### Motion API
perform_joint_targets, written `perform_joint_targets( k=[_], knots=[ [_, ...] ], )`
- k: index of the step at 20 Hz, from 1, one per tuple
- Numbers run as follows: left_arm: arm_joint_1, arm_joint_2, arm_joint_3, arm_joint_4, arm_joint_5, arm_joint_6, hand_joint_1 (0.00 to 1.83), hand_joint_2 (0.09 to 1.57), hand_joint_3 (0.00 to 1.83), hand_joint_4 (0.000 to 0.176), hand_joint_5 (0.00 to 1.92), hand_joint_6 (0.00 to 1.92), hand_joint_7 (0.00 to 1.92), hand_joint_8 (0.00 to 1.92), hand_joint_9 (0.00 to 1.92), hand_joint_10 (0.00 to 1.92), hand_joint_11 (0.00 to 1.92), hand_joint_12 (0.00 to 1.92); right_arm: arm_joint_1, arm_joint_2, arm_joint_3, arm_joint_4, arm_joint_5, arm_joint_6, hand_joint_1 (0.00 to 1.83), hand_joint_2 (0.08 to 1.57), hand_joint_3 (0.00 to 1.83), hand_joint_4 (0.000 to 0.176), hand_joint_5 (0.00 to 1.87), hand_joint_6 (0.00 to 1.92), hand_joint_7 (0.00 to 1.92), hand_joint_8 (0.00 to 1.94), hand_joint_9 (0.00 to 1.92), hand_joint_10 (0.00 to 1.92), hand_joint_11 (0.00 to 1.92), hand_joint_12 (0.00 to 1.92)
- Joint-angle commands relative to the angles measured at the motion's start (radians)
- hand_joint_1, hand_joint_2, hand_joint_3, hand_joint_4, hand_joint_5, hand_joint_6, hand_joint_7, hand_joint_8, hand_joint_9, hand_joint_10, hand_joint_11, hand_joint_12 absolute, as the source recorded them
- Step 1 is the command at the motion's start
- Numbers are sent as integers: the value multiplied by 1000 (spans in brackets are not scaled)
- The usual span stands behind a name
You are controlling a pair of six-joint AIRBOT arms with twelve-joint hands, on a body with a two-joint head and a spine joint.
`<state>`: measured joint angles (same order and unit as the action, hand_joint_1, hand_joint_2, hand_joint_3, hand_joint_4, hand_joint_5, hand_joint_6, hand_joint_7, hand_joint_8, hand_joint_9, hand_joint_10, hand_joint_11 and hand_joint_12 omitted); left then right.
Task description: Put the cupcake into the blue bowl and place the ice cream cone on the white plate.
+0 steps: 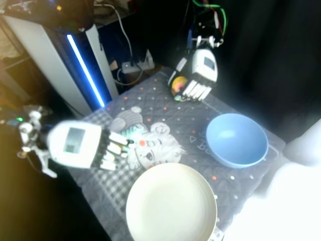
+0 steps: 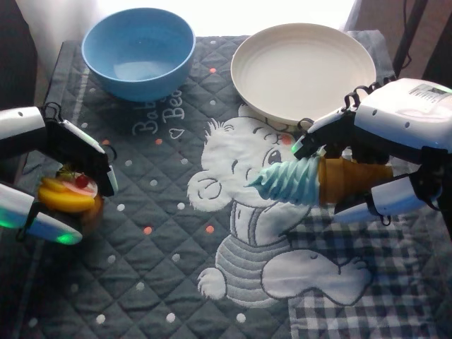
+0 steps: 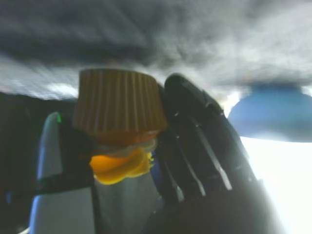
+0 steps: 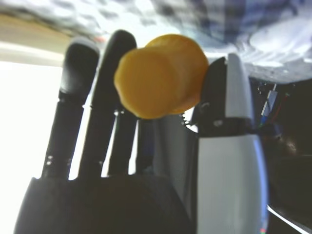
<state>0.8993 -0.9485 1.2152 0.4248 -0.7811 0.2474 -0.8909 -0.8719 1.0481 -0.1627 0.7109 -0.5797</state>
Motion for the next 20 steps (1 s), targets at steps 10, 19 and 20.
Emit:
perform_joint_targets(
  k=[10,19,20],
  knots=[
    [-167,31,57,-114,-233,12,1390,1004,0,0,1157,466,1287,502,1263,714,1077,1060,175,64,-11,99,270,-158,1283,1077,0,0,978,767,1179,855,1351,466,1085,1188],
    [-370,-56,172,-59,-89,12,1317,1002,3,0,1228,375,1302,567,1253,622,1011,1169,283,31,63,144,253,-202,1290,1057,0,0,986,828,1262,656,1452,243,1171,992],
    [-402,-72,193,-41,-61,7,1411,992,2,0,1164,419,1338,327,1272,800,1083,1065,300,18,80,145,233,-202,1289,1064,0,0,968,815,1246,709,1541,187,1219,959]
  ],
)
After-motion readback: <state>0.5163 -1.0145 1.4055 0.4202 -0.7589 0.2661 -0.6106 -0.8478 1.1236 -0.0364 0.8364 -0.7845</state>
